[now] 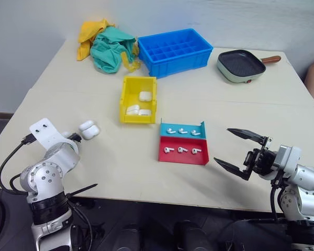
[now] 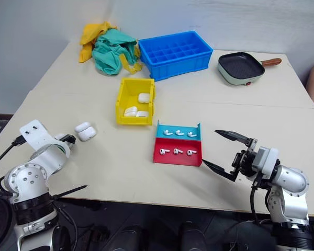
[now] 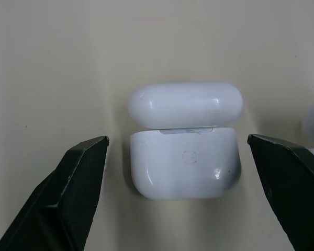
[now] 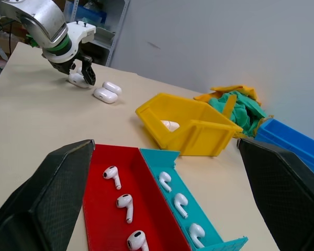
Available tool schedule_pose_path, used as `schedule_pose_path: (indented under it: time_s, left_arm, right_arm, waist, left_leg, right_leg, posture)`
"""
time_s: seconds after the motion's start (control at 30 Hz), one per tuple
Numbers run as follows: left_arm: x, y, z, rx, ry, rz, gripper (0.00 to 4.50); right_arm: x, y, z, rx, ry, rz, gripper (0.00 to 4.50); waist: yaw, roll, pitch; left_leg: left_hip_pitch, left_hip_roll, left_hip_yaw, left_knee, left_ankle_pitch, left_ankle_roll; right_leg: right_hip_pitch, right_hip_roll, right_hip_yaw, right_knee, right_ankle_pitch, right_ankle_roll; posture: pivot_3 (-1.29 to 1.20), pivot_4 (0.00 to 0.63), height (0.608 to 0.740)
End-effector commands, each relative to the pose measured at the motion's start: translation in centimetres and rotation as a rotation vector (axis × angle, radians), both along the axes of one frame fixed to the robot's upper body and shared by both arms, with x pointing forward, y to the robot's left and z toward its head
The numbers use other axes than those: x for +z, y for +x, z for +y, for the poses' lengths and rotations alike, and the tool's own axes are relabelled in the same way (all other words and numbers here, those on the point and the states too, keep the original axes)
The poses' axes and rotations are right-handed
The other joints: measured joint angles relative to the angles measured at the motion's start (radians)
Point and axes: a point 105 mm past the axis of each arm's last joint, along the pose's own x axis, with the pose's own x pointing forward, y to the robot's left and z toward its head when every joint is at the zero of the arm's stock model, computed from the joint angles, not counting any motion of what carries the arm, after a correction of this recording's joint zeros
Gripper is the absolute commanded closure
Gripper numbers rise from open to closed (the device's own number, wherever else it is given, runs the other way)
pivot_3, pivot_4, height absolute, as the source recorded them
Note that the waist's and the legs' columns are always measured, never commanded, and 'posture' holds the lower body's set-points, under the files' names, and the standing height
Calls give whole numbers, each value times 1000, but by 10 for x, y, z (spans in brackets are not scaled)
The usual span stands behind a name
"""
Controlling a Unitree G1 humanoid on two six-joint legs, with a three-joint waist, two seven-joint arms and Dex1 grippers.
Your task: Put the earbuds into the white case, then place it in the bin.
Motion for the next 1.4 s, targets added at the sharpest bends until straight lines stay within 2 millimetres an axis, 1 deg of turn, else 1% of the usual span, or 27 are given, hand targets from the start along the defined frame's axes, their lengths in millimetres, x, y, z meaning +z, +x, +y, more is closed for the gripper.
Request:
schedule_pose_path:
  time_s: [0.03,0.3,0.4,0.5,0.53,0.6,0.67,0.77,0.8,0.87,0.9,0.97,1.03,1.07,1.13,1.27,1.37,1.4]
  left_arm:
    - [3,1,3,11,8,-11,21]
    - [-6,-1,-3,-5,-2,32,21]
    - [-7,0,-1,-5,-2,35,621]
    - [-9,-1,2,-2,2,41,1534]
    - [-9,-2,4,0,5,43,1719]
    - [-9,-5,8,3,10,41,1719]
    - [-4,-8,13,-7,31,6,1719]
    - [20,-13,20,-94,65,-183,1719]
    - [35,-13,15,-188,64,-301,1719]
    - [69,-21,-10,-481,98,-510,1719]
    - [79,-28,-28,-649,113,-572,1719]
    - [95,-46,-56,-912,145,-681,1719]
    - [109,-65,-83,-1176,221,-812,1719]
    - [107,-70,-95,-1299,244,-836,1719]
    - [102,-77,-114,-1480,228,-894,1719]
    - [91,-87,-152,-1783,104,-1034,1719]
    - [83,-91,-171,-1930,42,-1134,1719]
    - [76,-88,-178,-1957,41,-1138,1719]
  right_arm:
    - [3,-3,-1,-2,-2,-19,0]
    - [-2,-6,-5,-10,1,-18,0]
    - [-3,-7,-4,-10,3,-18,0]
    - [-3,-8,-3,-7,3,-18,0]
    - [-4,-9,-3,-7,3,-18,0]
    - [-4,-10,-2,-6,1,-16,0]
    - [-4,-11,-1,-6,-2,-14,0]
    - [-2,-11,0,-13,-5,-13,0]
    - [-2,-11,0,-16,-8,-12,0]
    - [0,-11,-2,-29,-14,-10,0]
    - [1,-11,-4,-37,-19,-7,0]
    - [4,-11,-8,-53,-28,4,0]
    - [7,-12,-14,-74,-49,27,0]
    - [8,-13,-18,-89,-61,43,0]
    - [9,-17,-27,-115,-89,77,0]
    - [5,-28,-50,-204,-156,172,0]
    - [-1,-40,-67,-278,-193,227,0]
    - [-6,-43,-76,-333,-215,256,0]
  waist:
    - [0,0,0]
    - [1,0,0]
    - [1,0,0]
    - [1,0,0]
    - [2,0,0]
    - [3,0,0]
    - [4,0,0]
    - [-5,0,0]
    - [-7,-1,1]
    - [-8,-2,1]
    - [-8,-2,2]
    - [-6,-1,2]
    - [-2,4,3]
    - [1,6,4]
    - [10,9,5]
    - [16,11,6]
    - [18,11,6]
    - [18,11,6]
  left_leg:
    - [0,0,0,0,0,0]
    - [0,0,0,0,0,0]
    - [0,0,0,0,0,0]
    - [0,0,0,0,0,0]
    - [0,0,0,0,0,0]
    - [0,0,0,0,0,-1]
    - [0,0,0,0,0,-1]
    - [0,1,0,-2,0,-2]
    - [0,2,0,-2,0,-2]
    - [-1,3,1,-2,0,-3]
    - [-2,3,1,-2,0,-3]
    - [-3,3,0,-2,0,-4]
    - [-3,3,-1,-2,-1,-3]
    - [-3,2,-1,-2,-1,-3]
    - [-3,0,-1,-2,-1,-3]
    - [-3,1,0,-3,-1,-1]
    - [-4,1,0,-3,-1,0]
    - [-5,1,0,-3,-2,1]
  right_leg:
    - [0,0,0,0,0,0]
    - [0,0,0,0,0,0]
    - [0,0,0,0,0,0]
    - [0,0,0,0,0,0]
    - [0,0,0,0,0,0]
    - [0,0,0,0,0,0]
    - [0,0,0,0,0,0]
    - [-1,0,0,0,0,0]
    - [-1,1,0,0,0,0]
    - [-2,1,0,0,0,0]
    - [-3,1,0,0,0,0]
    - [-3,1,0,-1,0,-1]
    - [-2,-1,-1,-4,-1,-1]
    - [-1,-3,-1,-4,-1,-1]
    - [-1,-4,-1,-6,-1,-1]
    - [-1,-2,-1,-6,-1,-1]
    - [-1,-1,-1,-6,0,-1]
    - [-1,-1,-1,-7,0,-1]
  posture:
    - [0,150,740]
    - [0,150,740]
    - [0,150,740]
    - [0,150,740]
    - [0,150,740]
    - [0,150,740]
    - [0,150,740]
    - [0,150,740]
    - [0,150,740]
    - [0,150,740]
    - [0,150,740]
    - [0,150,740]
    - [0,150,740]
    - [0,150,740]
    - [0,150,740]
    - [0,150,740]
    - [0,150,740]
    - [0,150,740]
